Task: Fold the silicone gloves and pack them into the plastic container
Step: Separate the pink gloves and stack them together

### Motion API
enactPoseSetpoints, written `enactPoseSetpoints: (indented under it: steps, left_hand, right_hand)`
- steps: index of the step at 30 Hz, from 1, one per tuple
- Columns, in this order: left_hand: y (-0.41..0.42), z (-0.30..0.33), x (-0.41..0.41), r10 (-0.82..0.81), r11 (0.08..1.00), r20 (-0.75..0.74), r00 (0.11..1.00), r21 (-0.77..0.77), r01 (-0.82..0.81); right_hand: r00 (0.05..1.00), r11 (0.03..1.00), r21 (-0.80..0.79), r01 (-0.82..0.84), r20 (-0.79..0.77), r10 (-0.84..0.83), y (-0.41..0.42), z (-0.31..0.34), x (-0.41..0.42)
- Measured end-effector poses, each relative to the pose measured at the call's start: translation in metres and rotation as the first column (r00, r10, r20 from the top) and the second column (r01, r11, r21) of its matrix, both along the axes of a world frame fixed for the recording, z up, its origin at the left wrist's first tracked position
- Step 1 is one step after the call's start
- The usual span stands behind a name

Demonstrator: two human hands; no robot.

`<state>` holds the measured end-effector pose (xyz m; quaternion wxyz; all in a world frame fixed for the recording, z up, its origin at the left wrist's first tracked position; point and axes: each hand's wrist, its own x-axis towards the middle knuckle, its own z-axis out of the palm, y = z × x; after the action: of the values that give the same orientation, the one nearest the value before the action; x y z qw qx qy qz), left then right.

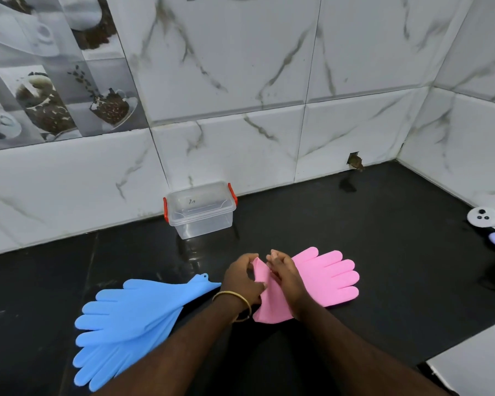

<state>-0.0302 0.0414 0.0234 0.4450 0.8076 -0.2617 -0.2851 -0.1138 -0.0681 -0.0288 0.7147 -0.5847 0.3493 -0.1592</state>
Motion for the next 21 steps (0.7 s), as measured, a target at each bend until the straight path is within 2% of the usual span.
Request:
enactPoseSetpoints:
  steps: [3, 5, 7, 10, 12, 14, 16, 18, 21]
  left_hand:
    - [-0.029, 0.02, -0.013, 0.056, 0.992, -0.226, 0.972, -0.098, -0.08]
    - [-0.054, 0.029, -0.021, 0.093, 0.983, -0.39, 0.916, -0.113, -0.147]
    - [-0.077, 0.033, -0.03, 0.125, 0.981, -0.456, 0.881, -0.074, -0.178]
    - [-0.103, 0.03, -0.039, 0.166, 0.983, -0.455, 0.875, 0.009, -0.182]
    - [-0.121, 0.024, -0.048, 0.195, 0.981, -0.376, 0.906, 0.083, -0.177]
    - [-0.132, 0.017, -0.055, 0.234, 0.971, -0.359, 0.904, 0.133, -0.199]
    - [-0.143, 0.01, -0.061, 0.262, 0.965, -0.433, 0.863, 0.142, -0.222]
    - [-0.149, 0.006, -0.065, 0.288, 0.958, -0.459, 0.841, 0.153, -0.244]
    - [-0.157, -0.001, -0.07, 0.312, 0.949, -0.42, 0.852, 0.176, -0.261]
  right_hand:
    - [0.997, 0.983, 0.182, -0.015, 0.071, 0.002, -0.011, 0.021, -0.009]
    - [0.996, 0.986, 0.16, -0.034, 0.083, 0.021, -0.024, 0.036, -0.021]
    - [0.994, 0.995, 0.078, -0.065, 0.097, 0.058, -0.041, 0.047, -0.04]
    - [0.98, 0.981, -0.061, -0.182, 0.063, 0.186, -0.063, 0.058, -0.069]
    - [0.961, 0.953, -0.143, -0.268, 0.034, 0.275, -0.082, 0.057, -0.085]
    - [0.933, 0.908, -0.216, -0.358, -0.053, 0.355, -0.096, 0.052, -0.095]
    - [0.887, 0.834, -0.302, -0.461, -0.193, 0.42, -0.107, 0.045, -0.103]
    - [0.841, 0.77, -0.343, -0.538, -0.283, 0.461, -0.113, 0.037, -0.107]
    - [0.833, 0.742, -0.384, -0.55, -0.312, 0.456, -0.119, 0.027, -0.109]
